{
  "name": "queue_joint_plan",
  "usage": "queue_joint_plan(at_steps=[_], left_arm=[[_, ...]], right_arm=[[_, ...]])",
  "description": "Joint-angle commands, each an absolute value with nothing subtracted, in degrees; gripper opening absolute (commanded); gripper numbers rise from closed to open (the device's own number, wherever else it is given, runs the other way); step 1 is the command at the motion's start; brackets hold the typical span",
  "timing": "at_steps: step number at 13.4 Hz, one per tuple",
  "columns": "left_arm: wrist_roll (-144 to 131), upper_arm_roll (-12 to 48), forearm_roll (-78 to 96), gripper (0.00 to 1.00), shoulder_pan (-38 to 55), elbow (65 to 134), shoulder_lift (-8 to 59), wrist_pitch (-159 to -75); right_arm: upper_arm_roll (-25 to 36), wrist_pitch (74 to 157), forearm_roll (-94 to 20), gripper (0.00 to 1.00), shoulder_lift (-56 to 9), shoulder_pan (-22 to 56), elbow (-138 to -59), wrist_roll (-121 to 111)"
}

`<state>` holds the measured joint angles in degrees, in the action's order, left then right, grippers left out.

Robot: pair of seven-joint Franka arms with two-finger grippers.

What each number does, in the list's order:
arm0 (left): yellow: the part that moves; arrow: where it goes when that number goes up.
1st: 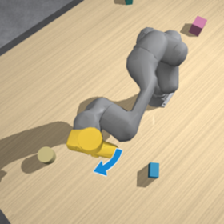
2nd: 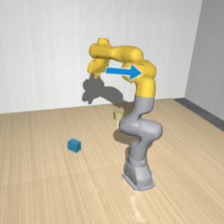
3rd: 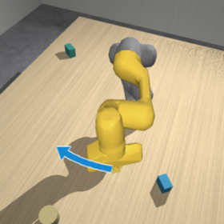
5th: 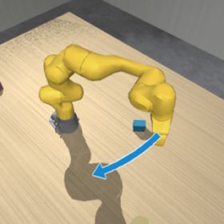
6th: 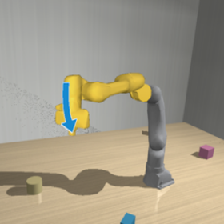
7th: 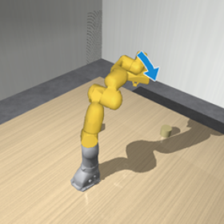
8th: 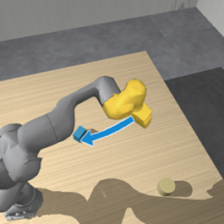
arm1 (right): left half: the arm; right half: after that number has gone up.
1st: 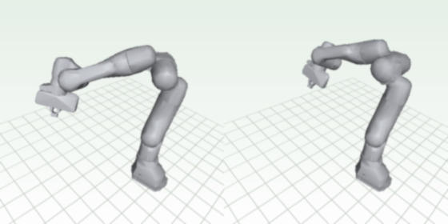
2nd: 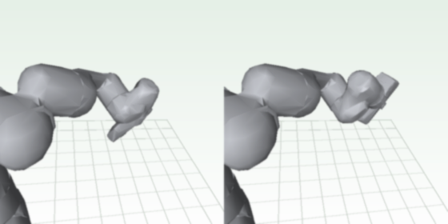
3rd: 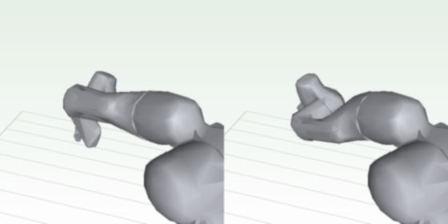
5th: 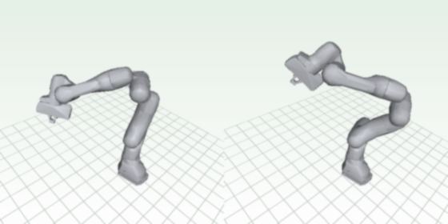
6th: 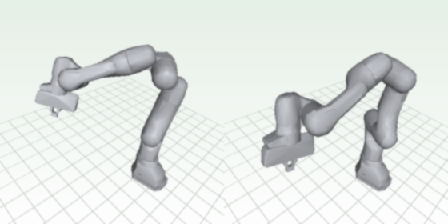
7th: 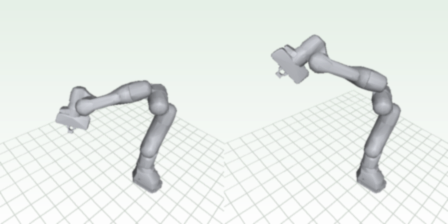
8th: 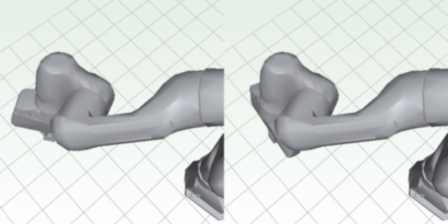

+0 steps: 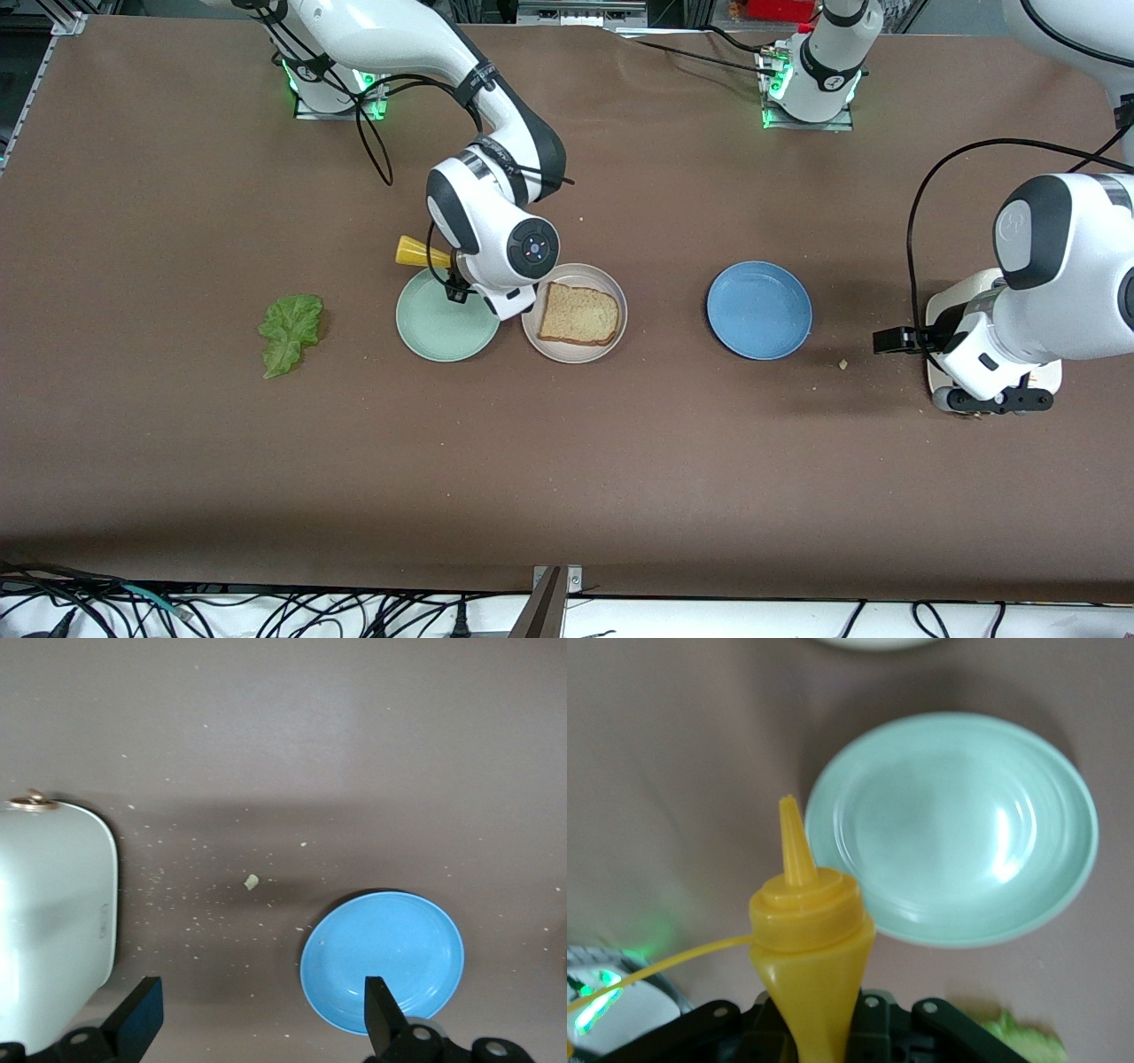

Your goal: Make sandwich in beige plate with both arms

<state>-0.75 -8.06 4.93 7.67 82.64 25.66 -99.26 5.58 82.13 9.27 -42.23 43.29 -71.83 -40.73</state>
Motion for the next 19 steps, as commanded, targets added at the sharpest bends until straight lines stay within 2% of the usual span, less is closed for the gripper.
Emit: queue_joint_plan(at_steps=[1, 5, 16, 19], left_arm=[[-0.4, -7.5, 2.6, 1.00, 6.9, 82.6, 24.3, -98.3], [-0.5, -7.8, 2.6, 1.00, 6.8, 82.6, 24.3, -98.3], [-0.9, -7.7, 2.7, 1.00, 6.8, 82.5, 23.8, -98.3], [-1.0, -7.6, 2.7, 1.00, 6.9, 82.4, 23.8, -98.3]], right_arm=[[6.2, 77.0, 12.4, 0.00, -41.7, 45.2, -69.1, -40.5], [7.0, 74.3, 12.5, 0.00, -41.1, 45.2, -68.5, -41.0], [7.9, 73.8, 14.2, 0.00, -39.5, 45.1, -68.2, -41.2], [8.7, 74.2, 8.6, 0.00, -37.5, 41.7, -68.3, -41.9]])
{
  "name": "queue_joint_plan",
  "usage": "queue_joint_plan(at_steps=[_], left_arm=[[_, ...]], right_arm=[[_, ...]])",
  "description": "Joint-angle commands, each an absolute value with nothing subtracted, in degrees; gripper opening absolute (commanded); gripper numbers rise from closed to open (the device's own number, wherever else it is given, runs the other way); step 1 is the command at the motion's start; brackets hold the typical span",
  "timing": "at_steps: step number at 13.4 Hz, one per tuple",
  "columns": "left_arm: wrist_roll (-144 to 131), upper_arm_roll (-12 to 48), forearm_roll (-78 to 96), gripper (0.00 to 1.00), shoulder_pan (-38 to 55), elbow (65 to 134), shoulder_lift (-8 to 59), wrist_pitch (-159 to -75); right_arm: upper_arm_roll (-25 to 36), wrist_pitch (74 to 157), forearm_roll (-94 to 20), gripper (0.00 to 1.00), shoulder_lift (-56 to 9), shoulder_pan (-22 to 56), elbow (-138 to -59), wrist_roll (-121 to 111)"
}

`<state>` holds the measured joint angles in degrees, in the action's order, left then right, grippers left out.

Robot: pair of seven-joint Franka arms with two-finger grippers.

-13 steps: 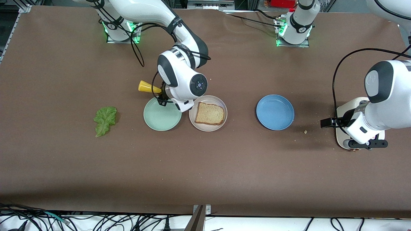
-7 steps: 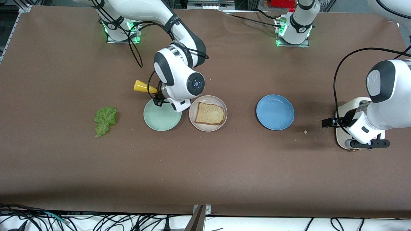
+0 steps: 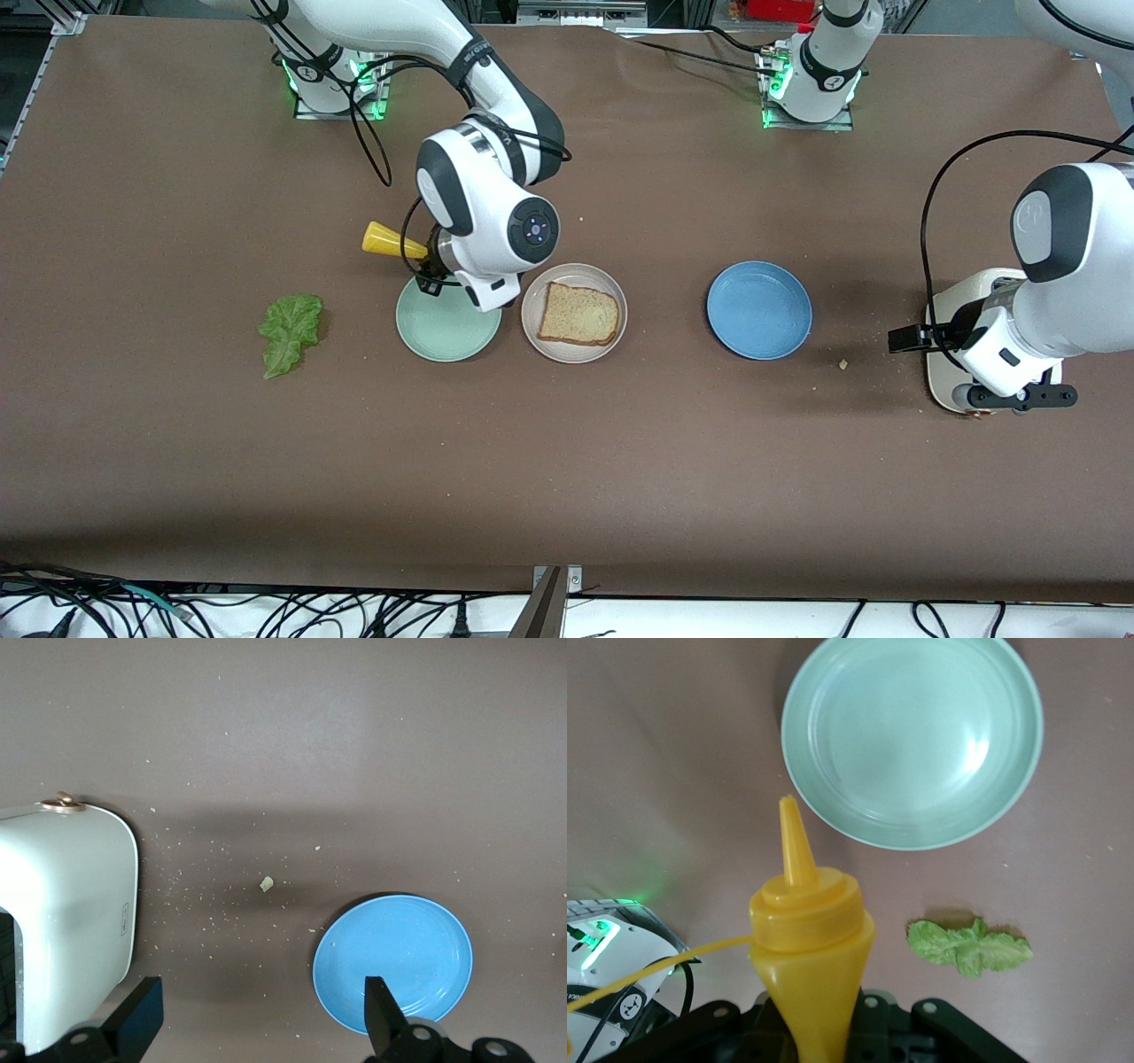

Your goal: Make sandwich in beige plate with both arms

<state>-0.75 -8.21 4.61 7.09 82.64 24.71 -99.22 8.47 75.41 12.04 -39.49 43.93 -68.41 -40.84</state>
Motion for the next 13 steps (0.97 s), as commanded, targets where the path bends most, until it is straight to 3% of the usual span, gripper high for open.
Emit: queue_joint_plan(at_steps=[1, 8, 13], left_arm=[[-1.0, -7.6, 2.6, 1.00, 6.9, 82.3, 23.9, -98.3], [-1.0, -7.6, 2.6, 1.00, 6.9, 82.3, 23.9, -98.3], [-1.0, -7.6, 2.7, 1.00, 6.9, 82.3, 23.9, -98.3]], right_arm=[[8.7, 74.4, 6.9, 0.00, -37.5, 39.7, -68.3, -44.5], [8.4, 73.7, -8.2, 0.00, -37.5, 22.6, -69.1, -70.0], [8.3, 75.1, -19.4, 0.00, -38.6, 15.3, -74.1, -83.3]])
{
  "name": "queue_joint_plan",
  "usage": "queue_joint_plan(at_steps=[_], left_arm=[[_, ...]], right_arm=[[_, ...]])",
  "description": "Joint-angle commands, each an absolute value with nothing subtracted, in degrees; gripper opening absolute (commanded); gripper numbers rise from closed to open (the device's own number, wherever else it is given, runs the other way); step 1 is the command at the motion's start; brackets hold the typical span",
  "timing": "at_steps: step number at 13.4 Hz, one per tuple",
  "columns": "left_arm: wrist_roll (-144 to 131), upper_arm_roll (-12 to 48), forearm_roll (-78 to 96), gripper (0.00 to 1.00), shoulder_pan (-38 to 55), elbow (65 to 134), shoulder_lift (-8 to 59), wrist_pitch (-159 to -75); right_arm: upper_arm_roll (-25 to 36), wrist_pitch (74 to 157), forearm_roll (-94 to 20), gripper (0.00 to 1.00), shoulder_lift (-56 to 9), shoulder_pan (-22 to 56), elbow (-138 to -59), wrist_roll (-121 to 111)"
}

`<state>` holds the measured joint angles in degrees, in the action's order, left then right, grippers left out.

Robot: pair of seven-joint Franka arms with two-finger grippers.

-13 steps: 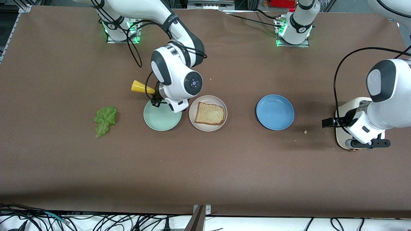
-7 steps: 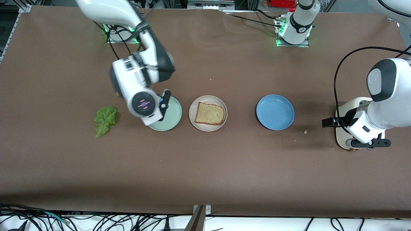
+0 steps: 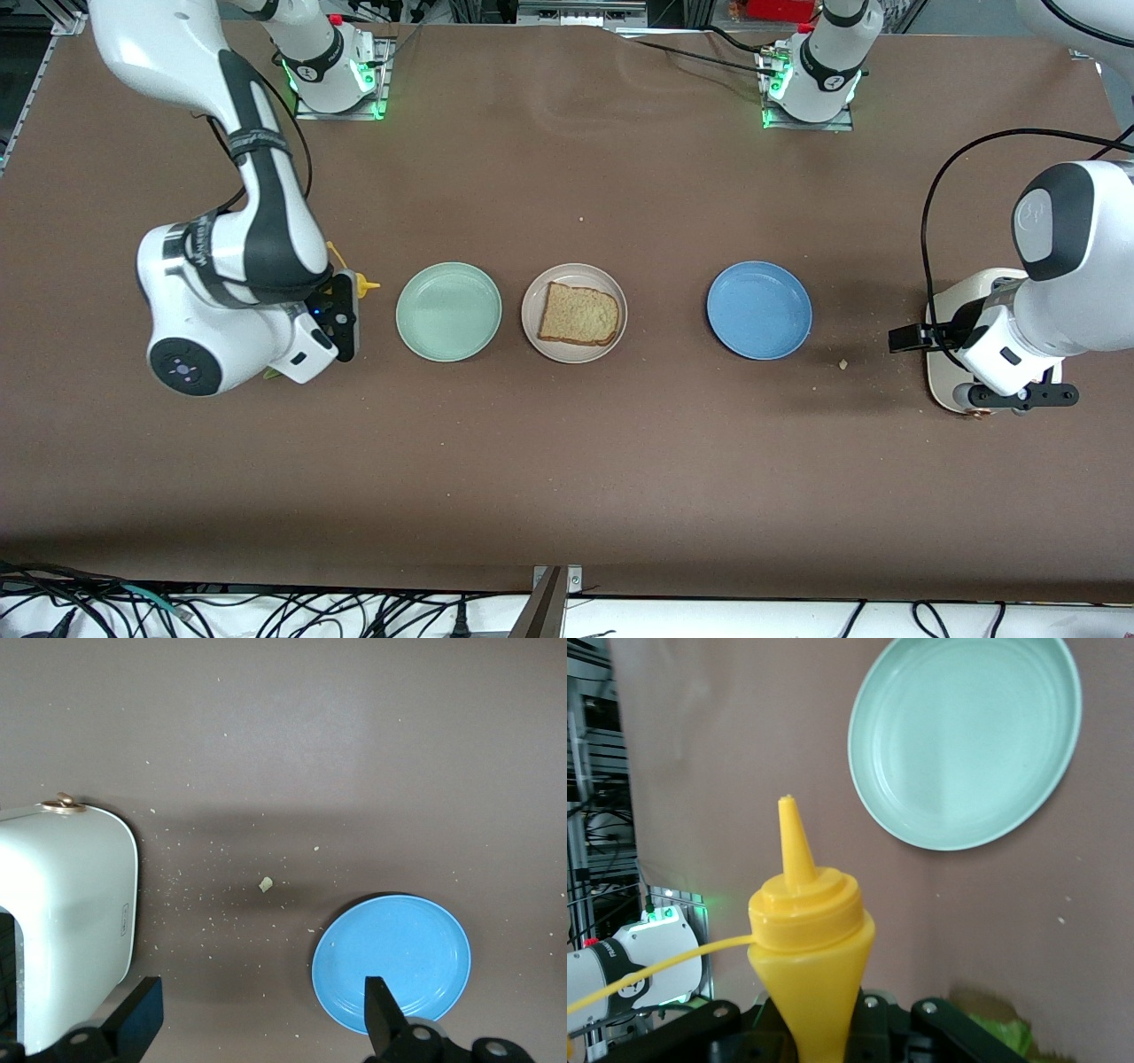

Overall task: Make sandwich in beige plate with both arms
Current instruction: 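Move the mustard bottle back beside the lettuce and lower it with the right gripper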

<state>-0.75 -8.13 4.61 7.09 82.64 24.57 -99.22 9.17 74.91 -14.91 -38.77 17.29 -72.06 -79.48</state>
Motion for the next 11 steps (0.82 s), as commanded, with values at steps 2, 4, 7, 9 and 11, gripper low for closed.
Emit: queue_joint_plan(at_steps=[2, 4, 7, 9, 11], left_arm=[[-1.0, -7.6, 2.6, 1.00, 6.9, 82.4, 23.9, -98.3], [-1.0, -7.6, 2.6, 1.00, 6.9, 82.4, 23.9, -98.3], [-1.0, -7.6, 2.6, 1.00, 6.9, 82.4, 23.9, -98.3], [-1.0, -7.6, 2.6, 1.00, 6.9, 82.4, 23.9, -98.3], [-1.0, -7.6, 2.6, 1.00, 6.9, 82.4, 23.9, -98.3]], right_arm=[[8.2, 77.6, -23.6, 0.00, -38.6, 13.4, -74.8, -84.4], [8.3, 77.7, -28.0, 0.00, -38.1, 13.2, -74.9, -90.5], [8.4, 79.7, -38.0, 0.00, -38.5, 10.7, -76.1, -101.2], [8.4, 80.7, -45.6, 0.00, -38.7, 8.2, -80.1, -108.6], [8.4, 80.7, -49.5, 0.00, -39.0, 5.6, -83.4, -112.5]])
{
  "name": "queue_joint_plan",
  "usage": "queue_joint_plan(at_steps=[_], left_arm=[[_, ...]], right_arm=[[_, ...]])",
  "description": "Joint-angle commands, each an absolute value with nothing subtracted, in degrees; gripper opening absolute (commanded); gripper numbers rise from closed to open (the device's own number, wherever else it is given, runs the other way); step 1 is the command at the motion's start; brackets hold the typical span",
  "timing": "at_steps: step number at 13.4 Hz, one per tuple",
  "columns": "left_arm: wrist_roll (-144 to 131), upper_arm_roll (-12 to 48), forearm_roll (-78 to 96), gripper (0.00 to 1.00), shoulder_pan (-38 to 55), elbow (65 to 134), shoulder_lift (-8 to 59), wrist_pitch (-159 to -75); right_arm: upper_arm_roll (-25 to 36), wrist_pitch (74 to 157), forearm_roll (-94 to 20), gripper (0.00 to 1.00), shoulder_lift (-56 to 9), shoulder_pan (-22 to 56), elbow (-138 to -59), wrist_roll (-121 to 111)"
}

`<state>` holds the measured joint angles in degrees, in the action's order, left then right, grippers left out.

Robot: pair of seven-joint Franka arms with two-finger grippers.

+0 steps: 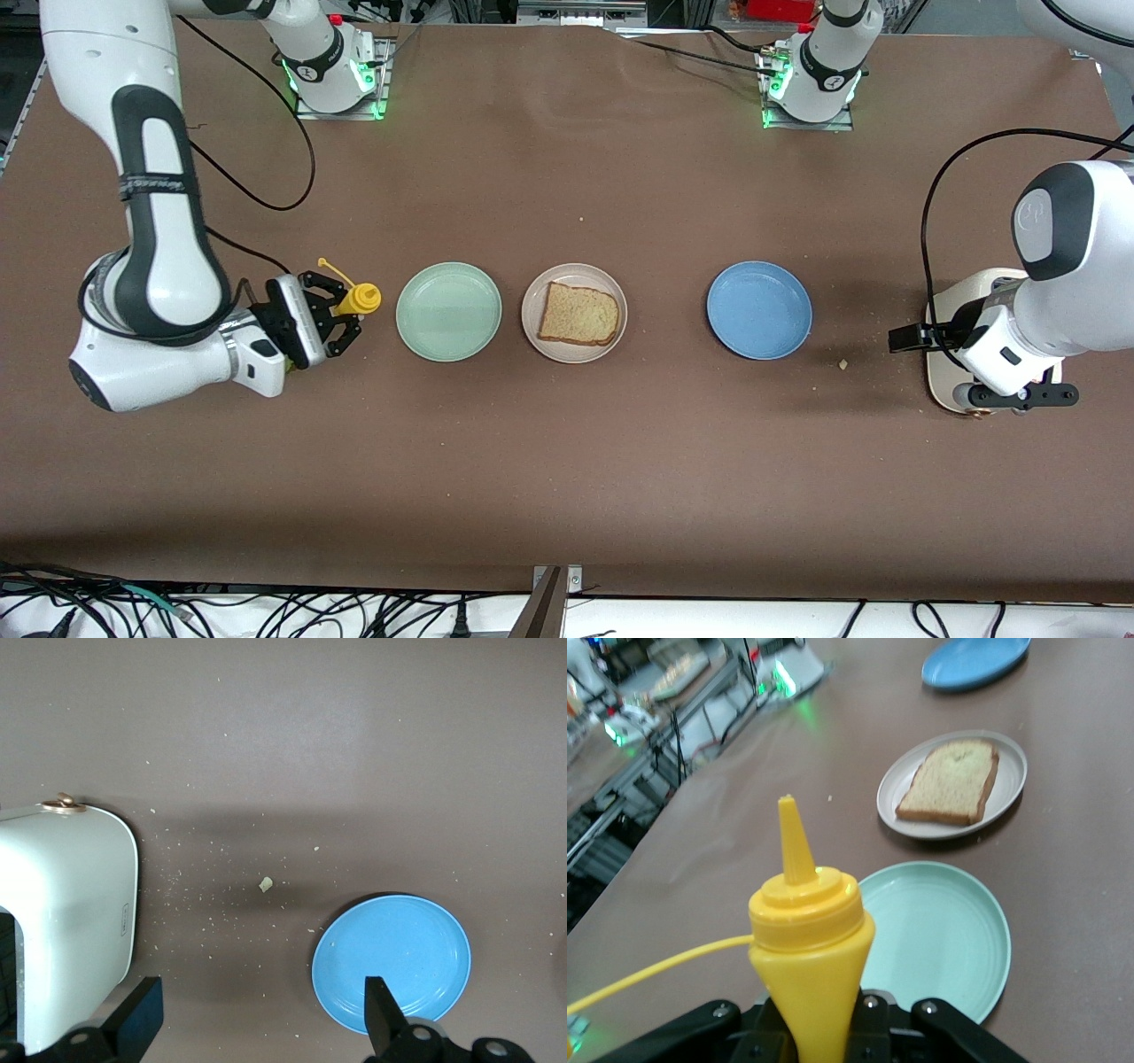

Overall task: Make sandwich in beige plate with both arms
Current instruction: 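Move the mustard bottle back beside the lettuce and lower it with the right gripper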

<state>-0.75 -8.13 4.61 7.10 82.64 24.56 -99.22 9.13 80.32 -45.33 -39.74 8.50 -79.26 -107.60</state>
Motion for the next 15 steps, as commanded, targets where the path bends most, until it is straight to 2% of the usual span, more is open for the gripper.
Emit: queue_joint_plan(at_steps=[1, 5, 15], left_arm=[[-1.0, -7.6, 2.6, 1.00, 6.9, 82.4, 23.9, -98.3], [-1.0, -7.6, 2.6, 1.00, 6.9, 82.4, 23.9, -98.3], [-1.1, -7.6, 2.6, 1.00, 6.9, 82.4, 24.0, -98.3]], right_arm=[[8.3, 80.5, -51.1, 0.00, -40.1, 4.4, -84.8, -117.0], [8.3, 79.9, -58.1, 0.00, -41.1, 1.1, -93.6, -132.8], [8.2, 77.1, -64.0, 0.00, -46.9, -0.5, -95.7, -146.2]])
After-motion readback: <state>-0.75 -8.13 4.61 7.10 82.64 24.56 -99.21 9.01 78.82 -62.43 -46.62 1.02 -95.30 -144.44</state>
